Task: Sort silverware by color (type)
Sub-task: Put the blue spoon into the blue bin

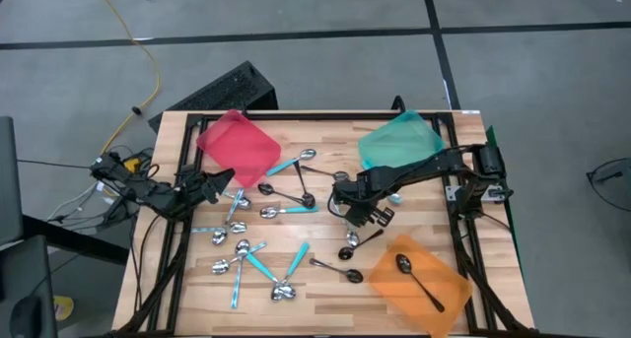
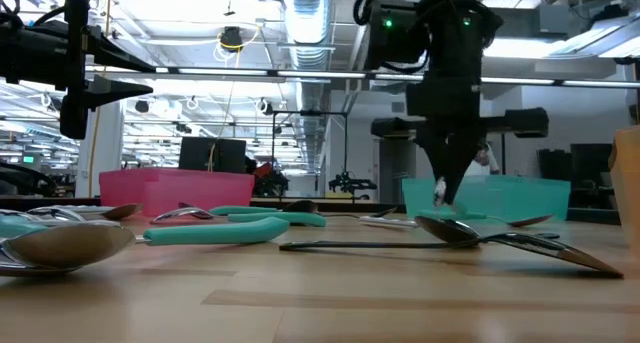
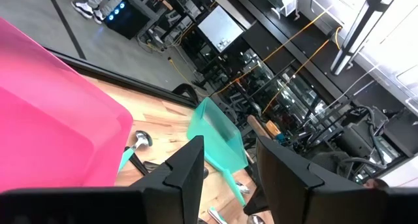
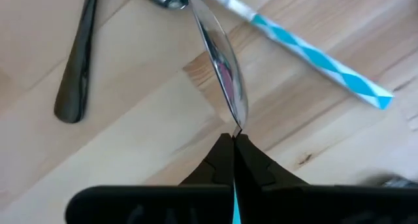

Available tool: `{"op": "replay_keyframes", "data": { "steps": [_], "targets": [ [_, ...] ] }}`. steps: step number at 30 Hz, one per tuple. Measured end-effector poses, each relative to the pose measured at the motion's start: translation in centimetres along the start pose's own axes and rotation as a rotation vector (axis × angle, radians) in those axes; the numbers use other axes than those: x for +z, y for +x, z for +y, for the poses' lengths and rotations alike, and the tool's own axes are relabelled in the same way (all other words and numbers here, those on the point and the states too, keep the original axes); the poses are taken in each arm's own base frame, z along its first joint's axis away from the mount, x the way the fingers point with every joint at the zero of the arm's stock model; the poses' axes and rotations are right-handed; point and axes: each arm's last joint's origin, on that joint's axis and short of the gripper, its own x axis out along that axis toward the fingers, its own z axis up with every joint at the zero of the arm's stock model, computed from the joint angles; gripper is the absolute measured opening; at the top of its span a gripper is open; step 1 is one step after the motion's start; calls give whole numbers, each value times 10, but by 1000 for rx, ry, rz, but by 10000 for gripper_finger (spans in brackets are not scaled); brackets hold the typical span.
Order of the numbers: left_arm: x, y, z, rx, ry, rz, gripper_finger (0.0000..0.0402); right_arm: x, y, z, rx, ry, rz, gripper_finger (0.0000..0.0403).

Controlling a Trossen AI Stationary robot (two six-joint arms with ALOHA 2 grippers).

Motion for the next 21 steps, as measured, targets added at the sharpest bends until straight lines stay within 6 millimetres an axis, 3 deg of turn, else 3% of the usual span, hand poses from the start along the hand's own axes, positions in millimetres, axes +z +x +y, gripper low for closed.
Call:
{"op": "replay_keyframes", "data": {
  "steps": [9, 21],
  "targets": [
    [0, 0, 0, 0, 0, 0, 123, 5, -20, -12, 22, 59, -73, 18],
    [0, 0, 0, 0, 1, 0, 123, -7, -77, -53, 17, 328, -216, 18]
  ]
}}
